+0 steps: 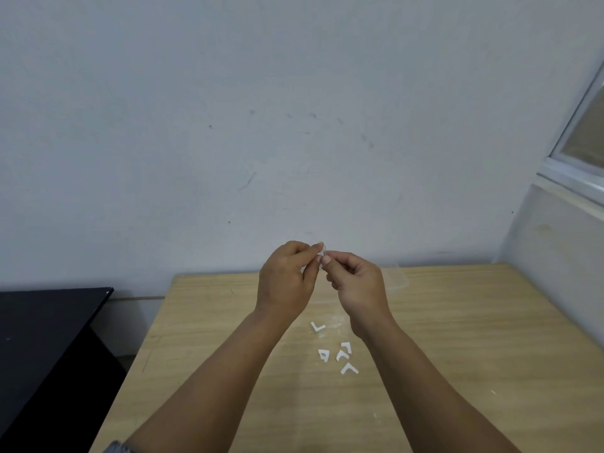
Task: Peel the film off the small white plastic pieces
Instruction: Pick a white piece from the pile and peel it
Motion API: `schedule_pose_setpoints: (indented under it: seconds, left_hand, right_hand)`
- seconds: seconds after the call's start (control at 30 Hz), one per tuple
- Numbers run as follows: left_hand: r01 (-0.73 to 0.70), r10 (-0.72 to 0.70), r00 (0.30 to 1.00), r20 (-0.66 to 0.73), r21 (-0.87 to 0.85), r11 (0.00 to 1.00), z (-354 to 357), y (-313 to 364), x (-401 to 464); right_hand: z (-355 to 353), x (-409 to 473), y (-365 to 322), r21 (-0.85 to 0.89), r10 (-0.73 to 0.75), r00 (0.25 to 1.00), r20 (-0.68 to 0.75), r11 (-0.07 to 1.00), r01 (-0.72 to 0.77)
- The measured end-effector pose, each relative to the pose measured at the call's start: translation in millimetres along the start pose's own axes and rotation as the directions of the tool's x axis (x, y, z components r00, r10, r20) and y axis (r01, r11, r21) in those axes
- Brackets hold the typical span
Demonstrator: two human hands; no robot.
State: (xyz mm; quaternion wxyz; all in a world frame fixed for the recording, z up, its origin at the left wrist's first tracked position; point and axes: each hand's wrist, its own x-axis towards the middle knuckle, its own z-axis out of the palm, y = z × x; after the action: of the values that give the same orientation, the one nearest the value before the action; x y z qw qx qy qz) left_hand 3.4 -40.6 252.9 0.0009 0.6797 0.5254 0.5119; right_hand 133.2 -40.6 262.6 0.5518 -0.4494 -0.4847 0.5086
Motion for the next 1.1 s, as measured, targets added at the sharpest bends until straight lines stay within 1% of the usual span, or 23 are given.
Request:
schedule_pose_setpoints:
  seconds: [0.2,0.7,0.9,1.1]
  left_hand:
    - [-0.007,0.007,0.999,-0.04,0.004,1.0,5,6,1]
    - [0.03,-0.03,0.999,-0.014,0.012,0.999,6,9,9]
    - [0.117,-0.115,0.993,0.019,-0.077,0.99,2,12,11]
    - [0.168,-0.164,0.985,0.056,-0.084,0.982,0,13,12]
  right_hand:
    - [-2,1,-2,0.019,0.004,1.0,-0.007,1.0,-0.004]
    - [-8,3,-5,-0.033,0.015,0.999,-0.034,0.999,-0.017]
    - [-9,2,-7,-0.044,0.019,0.999,-0.027,0.999,-0.02]
    - [-6,2,-5,-0.089,0.005,1.0,-0.013,0.996,-0.006]
